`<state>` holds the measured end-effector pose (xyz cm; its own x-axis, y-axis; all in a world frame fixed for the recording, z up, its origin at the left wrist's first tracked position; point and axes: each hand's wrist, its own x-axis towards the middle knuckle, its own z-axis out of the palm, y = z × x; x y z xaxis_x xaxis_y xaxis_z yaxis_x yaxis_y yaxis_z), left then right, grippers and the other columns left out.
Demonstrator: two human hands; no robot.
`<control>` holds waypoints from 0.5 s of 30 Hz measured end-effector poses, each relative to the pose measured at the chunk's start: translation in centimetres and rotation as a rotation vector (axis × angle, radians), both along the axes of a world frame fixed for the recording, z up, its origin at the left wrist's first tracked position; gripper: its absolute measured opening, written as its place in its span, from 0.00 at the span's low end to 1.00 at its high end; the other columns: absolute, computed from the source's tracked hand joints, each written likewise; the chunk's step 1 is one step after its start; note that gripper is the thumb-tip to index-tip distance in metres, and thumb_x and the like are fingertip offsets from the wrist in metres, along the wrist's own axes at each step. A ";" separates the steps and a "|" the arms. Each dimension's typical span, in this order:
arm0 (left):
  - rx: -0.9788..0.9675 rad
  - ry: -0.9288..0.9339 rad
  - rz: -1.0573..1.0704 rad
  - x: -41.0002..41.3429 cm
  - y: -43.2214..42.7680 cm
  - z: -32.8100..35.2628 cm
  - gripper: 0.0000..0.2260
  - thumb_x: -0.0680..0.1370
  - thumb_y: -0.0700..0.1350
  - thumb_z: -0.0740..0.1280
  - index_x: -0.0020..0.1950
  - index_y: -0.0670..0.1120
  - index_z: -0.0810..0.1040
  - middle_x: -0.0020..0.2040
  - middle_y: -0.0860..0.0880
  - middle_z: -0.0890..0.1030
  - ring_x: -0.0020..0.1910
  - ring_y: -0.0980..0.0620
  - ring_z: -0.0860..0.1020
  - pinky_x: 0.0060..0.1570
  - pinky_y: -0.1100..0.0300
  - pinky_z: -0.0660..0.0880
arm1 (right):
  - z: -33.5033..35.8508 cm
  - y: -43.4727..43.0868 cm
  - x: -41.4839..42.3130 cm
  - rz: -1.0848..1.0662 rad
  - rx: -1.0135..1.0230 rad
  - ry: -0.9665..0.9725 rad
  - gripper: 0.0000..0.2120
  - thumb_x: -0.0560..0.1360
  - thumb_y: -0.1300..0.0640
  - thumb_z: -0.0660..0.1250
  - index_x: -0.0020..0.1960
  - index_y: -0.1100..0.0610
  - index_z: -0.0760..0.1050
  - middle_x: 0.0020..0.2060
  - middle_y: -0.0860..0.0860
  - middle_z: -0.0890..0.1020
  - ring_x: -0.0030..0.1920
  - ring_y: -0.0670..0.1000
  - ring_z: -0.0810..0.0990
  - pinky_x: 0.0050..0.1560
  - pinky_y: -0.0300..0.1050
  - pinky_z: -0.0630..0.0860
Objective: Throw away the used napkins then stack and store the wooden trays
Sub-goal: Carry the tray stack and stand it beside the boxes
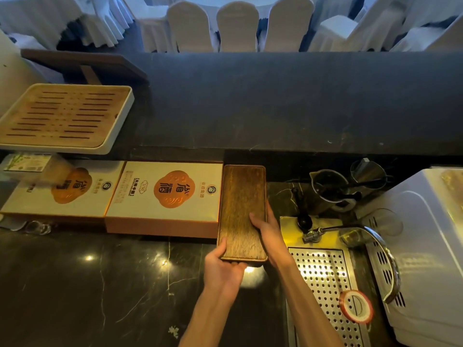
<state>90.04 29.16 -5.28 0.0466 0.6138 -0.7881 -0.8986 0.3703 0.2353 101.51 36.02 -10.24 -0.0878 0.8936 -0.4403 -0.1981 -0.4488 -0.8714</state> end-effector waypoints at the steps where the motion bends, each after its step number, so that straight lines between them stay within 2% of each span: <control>1: 0.006 0.015 -0.030 -0.2 0.0 0.0 0.16 0.80 0.43 0.61 0.66 0.39 0.71 0.63 0.35 0.77 0.63 0.35 0.75 0.62 0.38 0.71 | -0.1 0.0 0.1 0.003 0.008 -0.003 0.29 0.75 0.47 0.68 0.72 0.36 0.61 0.63 0.45 0.77 0.62 0.49 0.78 0.63 0.56 0.76; 4: -0.033 0.216 -0.220 -1.0 0.5 -0.3 0.15 0.81 0.45 0.61 0.66 0.40 0.72 0.61 0.37 0.79 0.61 0.39 0.77 0.56 0.46 0.75 | -0.4 -0.2 0.1 0.003 -0.012 0.027 0.31 0.74 0.46 0.69 0.73 0.35 0.61 0.63 0.45 0.77 0.60 0.48 0.80 0.56 0.50 0.80; 5: -0.044 0.328 -0.302 -1.5 0.7 -0.7 0.16 0.80 0.45 0.62 0.66 0.40 0.72 0.60 0.39 0.80 0.59 0.41 0.78 0.56 0.48 0.75 | -0.5 -0.3 0.1 -0.009 -0.030 0.051 0.33 0.73 0.45 0.70 0.73 0.36 0.60 0.64 0.47 0.77 0.60 0.49 0.81 0.55 0.50 0.81; 7: -0.027 0.518 -0.437 -2.6 0.9 -1.2 0.17 0.80 0.46 0.63 0.66 0.41 0.73 0.58 0.40 0.82 0.57 0.44 0.80 0.57 0.50 0.76 | -0.8 -0.4 0.1 -0.037 -0.069 0.086 0.39 0.72 0.45 0.71 0.76 0.37 0.53 0.67 0.50 0.74 0.62 0.54 0.79 0.59 0.57 0.78; 9: 0.032 0.549 -0.511 -3.4 1.0 -1.5 0.16 0.79 0.49 0.63 0.64 0.42 0.75 0.54 0.44 0.85 0.54 0.47 0.83 0.52 0.54 0.76 | -1.0 -0.3 0.1 -0.051 -0.112 0.132 0.42 0.72 0.45 0.71 0.78 0.40 0.49 0.70 0.53 0.70 0.65 0.57 0.76 0.64 0.62 0.74; 10: 0.059 0.533 -0.528 -3.5 1.0 -1.5 0.17 0.79 0.50 0.63 0.64 0.44 0.76 0.54 0.45 0.85 0.53 0.48 0.83 0.51 0.55 0.76 | -1.0 -0.2 0.1 -0.054 -0.129 0.169 0.41 0.73 0.46 0.70 0.78 0.42 0.49 0.70 0.54 0.70 0.65 0.58 0.76 0.64 0.64 0.73; 15: 0.165 0.518 -0.520 -3.4 0.8 -2.2 0.23 0.74 0.56 0.66 0.64 0.45 0.76 0.56 0.46 0.85 0.55 0.50 0.83 0.52 0.55 0.74 | -0.5 0.2 0.2 -0.043 -0.148 0.336 0.29 0.74 0.47 0.70 0.73 0.45 0.65 0.64 0.58 0.78 0.61 0.61 0.80 0.59 0.64 0.76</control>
<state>86.68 29.93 -7.47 0.0115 0.7257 -0.6879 -0.3767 0.6404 0.6693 101.76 36.18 -10.71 -0.2131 0.8282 -0.5183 -0.4841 -0.5504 -0.6803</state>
